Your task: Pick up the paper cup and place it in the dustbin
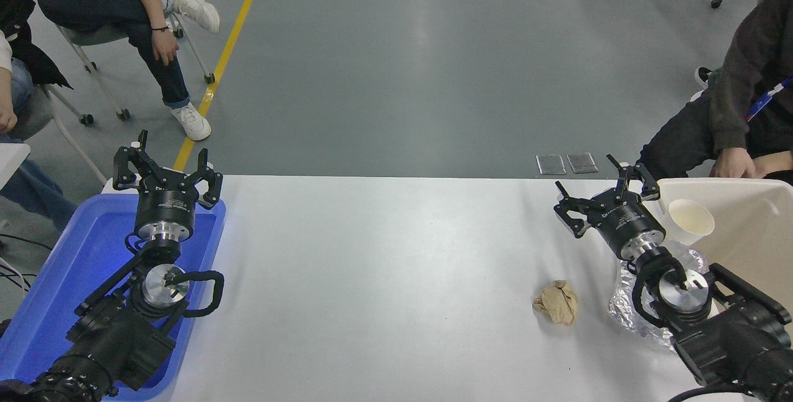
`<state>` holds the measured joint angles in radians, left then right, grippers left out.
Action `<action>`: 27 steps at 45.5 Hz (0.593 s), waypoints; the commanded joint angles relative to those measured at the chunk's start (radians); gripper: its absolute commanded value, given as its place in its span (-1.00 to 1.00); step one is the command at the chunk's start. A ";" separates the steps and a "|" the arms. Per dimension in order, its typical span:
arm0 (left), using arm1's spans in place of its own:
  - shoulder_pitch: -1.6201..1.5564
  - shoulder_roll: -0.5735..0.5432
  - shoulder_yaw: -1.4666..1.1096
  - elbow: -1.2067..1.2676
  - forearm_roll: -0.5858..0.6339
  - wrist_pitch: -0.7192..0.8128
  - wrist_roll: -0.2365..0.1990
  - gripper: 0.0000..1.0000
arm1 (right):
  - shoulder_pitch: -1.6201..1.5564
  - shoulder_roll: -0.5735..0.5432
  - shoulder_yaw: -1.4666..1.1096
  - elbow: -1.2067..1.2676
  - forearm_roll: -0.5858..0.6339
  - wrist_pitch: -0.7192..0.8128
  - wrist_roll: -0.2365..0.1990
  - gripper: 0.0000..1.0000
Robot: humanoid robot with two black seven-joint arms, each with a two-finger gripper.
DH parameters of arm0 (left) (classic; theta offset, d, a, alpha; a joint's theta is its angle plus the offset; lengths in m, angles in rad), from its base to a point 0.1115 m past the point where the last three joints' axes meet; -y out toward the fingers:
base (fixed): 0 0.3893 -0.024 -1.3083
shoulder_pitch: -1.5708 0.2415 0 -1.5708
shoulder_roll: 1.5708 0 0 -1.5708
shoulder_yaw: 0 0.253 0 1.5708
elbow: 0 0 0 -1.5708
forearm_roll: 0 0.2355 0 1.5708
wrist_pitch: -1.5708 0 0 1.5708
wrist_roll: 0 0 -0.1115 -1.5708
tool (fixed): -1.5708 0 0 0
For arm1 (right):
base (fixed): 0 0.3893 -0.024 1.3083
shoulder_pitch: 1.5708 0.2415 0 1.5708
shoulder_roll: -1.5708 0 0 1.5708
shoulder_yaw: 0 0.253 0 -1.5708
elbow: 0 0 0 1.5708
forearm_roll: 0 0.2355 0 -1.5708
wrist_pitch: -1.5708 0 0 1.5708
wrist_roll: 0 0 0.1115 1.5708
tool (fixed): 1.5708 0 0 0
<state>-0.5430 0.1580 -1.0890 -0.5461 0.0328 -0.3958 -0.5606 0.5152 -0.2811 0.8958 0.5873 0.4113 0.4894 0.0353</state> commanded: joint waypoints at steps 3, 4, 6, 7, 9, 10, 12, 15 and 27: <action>0.002 0.000 -0.003 0.000 -0.001 0.000 0.002 0.98 | 0.000 0.000 0.000 0.000 -0.003 0.000 0.000 1.00; 0.000 0.000 -0.002 0.000 -0.001 0.000 0.002 0.98 | 0.002 0.000 0.000 -0.001 -0.003 0.000 0.000 1.00; 0.000 0.000 0.001 0.000 -0.001 0.000 -0.001 0.98 | 0.002 0.000 -0.002 0.000 -0.005 0.000 0.000 1.00; -0.002 0.000 0.001 0.000 -0.001 0.000 -0.001 0.98 | 0.002 0.000 -0.002 0.000 -0.011 0.000 0.000 1.00; -0.002 0.000 0.001 0.000 -0.001 0.000 -0.001 0.98 | 0.003 0.000 -0.002 0.006 -0.031 0.000 -0.002 1.00; -0.002 0.000 0.001 0.000 -0.001 0.000 -0.001 0.98 | 0.005 0.000 -0.002 0.009 -0.043 0.000 -0.002 1.00; -0.002 0.000 0.001 0.000 -0.001 0.000 -0.001 0.98 | 0.006 0.000 -0.002 0.017 -0.071 0.003 -0.002 1.00; -0.002 0.000 0.001 0.000 -0.001 0.000 -0.001 0.98 | 0.017 0.008 -0.002 0.019 -0.123 0.003 0.000 1.00; -0.002 0.002 0.001 0.000 -0.001 0.000 -0.001 0.98 | 0.181 -0.070 -0.057 0.032 -0.567 0.003 -0.008 1.00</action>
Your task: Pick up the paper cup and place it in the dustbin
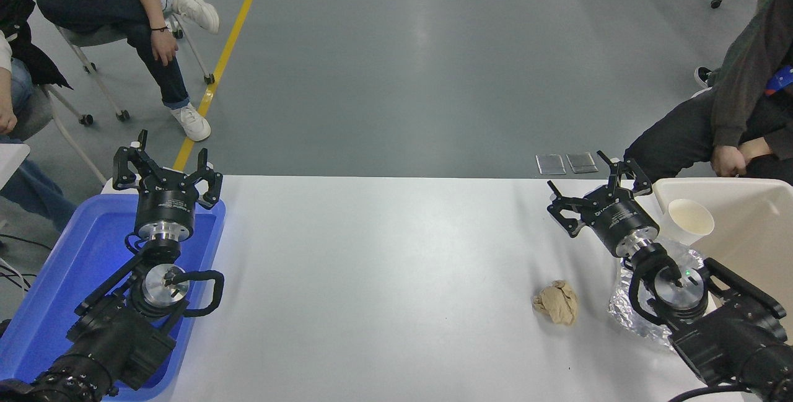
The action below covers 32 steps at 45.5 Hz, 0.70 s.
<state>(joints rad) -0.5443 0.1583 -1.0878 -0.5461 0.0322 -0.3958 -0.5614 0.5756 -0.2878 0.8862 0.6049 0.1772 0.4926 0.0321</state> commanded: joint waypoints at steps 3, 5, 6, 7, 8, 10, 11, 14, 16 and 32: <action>0.000 0.000 0.000 0.000 0.000 0.000 0.000 0.98 | 0.176 -0.106 -0.078 0.021 -0.433 0.000 -0.006 1.00; 0.000 0.000 0.000 0.000 0.000 0.000 0.000 0.98 | 0.211 -0.132 -0.111 0.022 -0.487 0.001 -0.006 1.00; 0.000 0.000 0.000 0.000 0.000 0.000 0.000 0.98 | 0.233 -0.146 -0.136 0.022 -0.508 0.001 -0.006 1.00; 0.000 0.001 0.000 0.000 0.000 0.000 0.000 0.98 | 0.254 -0.162 -0.166 0.022 -0.527 0.001 -0.006 1.00; 0.000 0.001 0.000 0.000 0.000 0.000 0.000 0.98 | 0.277 -0.175 -0.197 0.022 -0.544 0.001 -0.006 1.00; 0.000 0.001 0.000 0.000 0.000 0.000 0.000 0.98 | 0.326 -0.203 -0.268 0.024 -0.564 0.001 -0.005 1.00; 0.001 0.001 0.000 0.000 0.000 0.000 0.000 0.98 | 0.348 -0.215 -0.304 0.030 -0.564 0.001 -0.001 1.00; 0.000 0.001 0.000 0.000 0.000 0.000 0.000 0.98 | 0.412 -0.260 -0.407 0.058 -0.564 -0.003 0.003 1.00; 0.001 0.001 0.000 0.000 0.000 0.000 0.000 0.98 | 0.444 -0.281 -0.458 0.075 -0.559 0.000 0.005 1.00; 0.001 0.001 0.000 0.000 0.002 0.000 0.001 0.98 | 0.917 -0.416 -1.226 0.329 -0.576 -0.003 -0.001 1.00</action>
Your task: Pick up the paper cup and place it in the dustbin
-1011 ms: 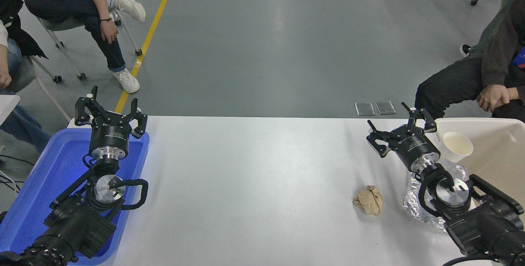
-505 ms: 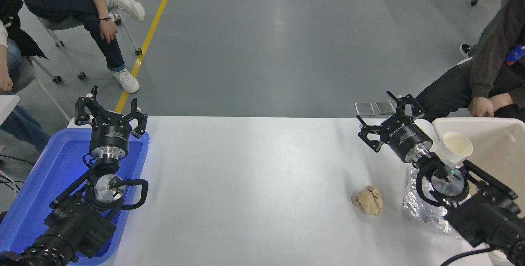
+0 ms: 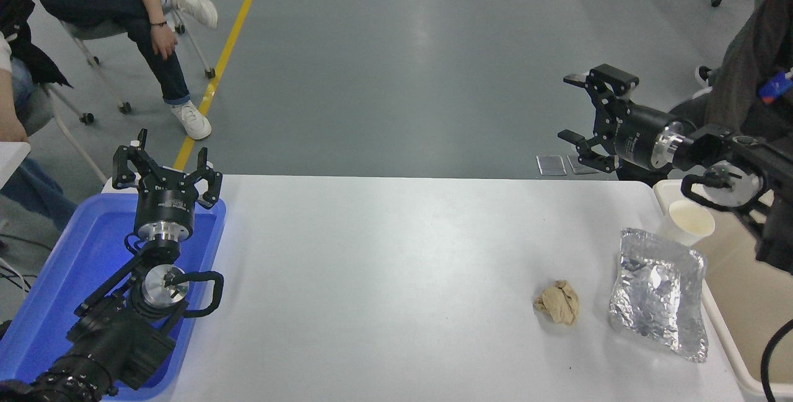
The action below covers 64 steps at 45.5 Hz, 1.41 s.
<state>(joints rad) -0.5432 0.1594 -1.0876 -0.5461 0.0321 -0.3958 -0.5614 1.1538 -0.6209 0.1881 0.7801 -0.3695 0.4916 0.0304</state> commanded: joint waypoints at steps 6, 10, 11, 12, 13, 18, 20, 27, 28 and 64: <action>0.000 0.000 0.000 -0.002 0.000 0.000 0.001 0.98 | 0.550 -0.079 -0.827 0.219 -0.002 -0.002 0.006 1.00; 0.000 0.000 0.000 -0.002 0.000 0.000 0.001 0.98 | 0.638 -0.049 -0.953 0.255 0.010 0.004 0.008 1.00; 0.000 0.000 0.000 -0.002 0.000 0.000 0.001 0.98 | 0.658 -0.046 -0.975 0.274 0.012 0.005 0.009 1.00; 0.000 0.000 0.000 -0.002 0.000 0.000 0.001 0.98 | 0.681 -0.045 -0.995 0.292 0.011 0.008 0.008 1.00; 0.000 0.000 0.000 -0.002 0.002 0.000 0.001 0.98 | 0.705 -0.045 -1.013 0.312 0.011 0.015 0.008 1.00; 0.000 0.000 0.000 -0.002 0.000 0.000 0.001 0.98 | 0.807 -0.034 -1.116 0.407 -0.005 0.082 0.006 1.00; 0.000 0.000 0.000 -0.002 0.002 0.000 0.001 0.98 | 0.834 -0.016 -1.156 0.435 -0.016 0.104 0.006 1.00; 0.000 0.000 0.000 -0.002 0.002 0.000 0.001 0.98 | 0.928 0.055 -1.269 0.518 -0.068 0.140 0.006 1.00; 0.000 0.000 0.000 -0.002 0.002 0.000 0.001 0.98 | 0.938 0.065 -1.277 0.530 -0.071 0.140 0.006 1.00; 0.002 0.000 0.000 -0.002 0.000 0.000 0.000 0.98 | 1.416 0.202 -1.536 0.943 0.069 0.279 0.003 1.00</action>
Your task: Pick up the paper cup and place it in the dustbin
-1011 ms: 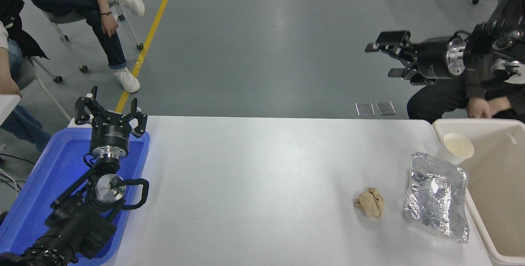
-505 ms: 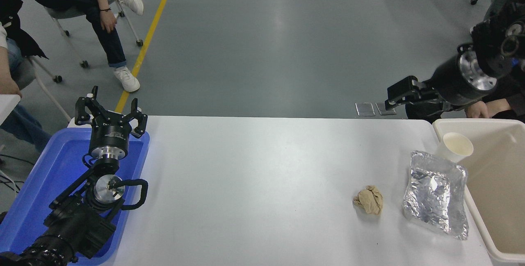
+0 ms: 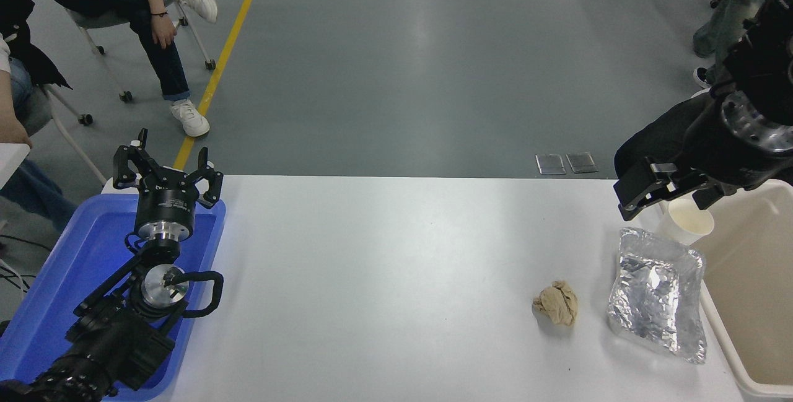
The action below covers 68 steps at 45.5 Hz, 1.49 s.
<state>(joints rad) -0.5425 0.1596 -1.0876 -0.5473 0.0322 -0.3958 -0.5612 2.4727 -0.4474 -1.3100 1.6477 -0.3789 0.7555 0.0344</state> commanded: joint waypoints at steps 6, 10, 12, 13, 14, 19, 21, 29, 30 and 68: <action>0.000 0.000 0.000 0.001 0.000 0.000 0.000 0.98 | 0.094 0.038 -0.037 0.075 0.080 0.005 -0.001 1.00; 0.001 0.000 0.000 0.001 0.000 0.000 0.000 0.98 | 0.088 0.038 -0.037 0.075 0.078 -0.021 0.002 1.00; 0.000 0.000 0.000 0.001 0.000 0.000 0.000 0.98 | 0.086 0.033 -0.037 0.073 0.075 -0.030 0.002 1.00; 0.001 0.000 0.000 0.001 0.000 0.000 0.000 0.98 | 0.083 0.032 -0.037 0.072 0.072 -0.033 0.002 1.00; 0.001 0.000 0.000 0.001 0.000 0.000 0.000 0.98 | 0.078 0.029 -0.037 0.070 0.069 -0.038 0.001 1.00; 0.000 0.000 0.000 0.001 0.000 0.000 0.000 0.98 | 0.052 -0.013 -0.038 0.058 0.006 -0.077 -0.010 1.00; 0.000 0.000 0.000 0.000 0.000 0.000 0.000 0.98 | 0.039 -0.033 -0.038 0.050 -0.038 -0.084 -0.008 1.00; 0.001 0.000 0.000 0.001 0.000 0.000 0.000 0.98 | -0.121 -0.100 -0.015 -0.055 -0.126 -0.103 -0.004 1.00; 0.000 0.000 0.000 0.001 0.000 0.000 0.000 0.98 | -0.156 -0.106 -0.006 -0.086 -0.133 -0.113 -0.004 1.00; -0.002 0.000 0.000 0.000 0.000 0.000 0.000 0.98 | -1.287 -0.120 0.537 -1.166 -0.456 -0.522 0.002 1.00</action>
<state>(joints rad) -0.5438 0.1594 -1.0876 -0.5464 0.0322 -0.3958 -0.5615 1.4294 -0.6017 -0.9045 0.7295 -0.8169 0.3377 0.0364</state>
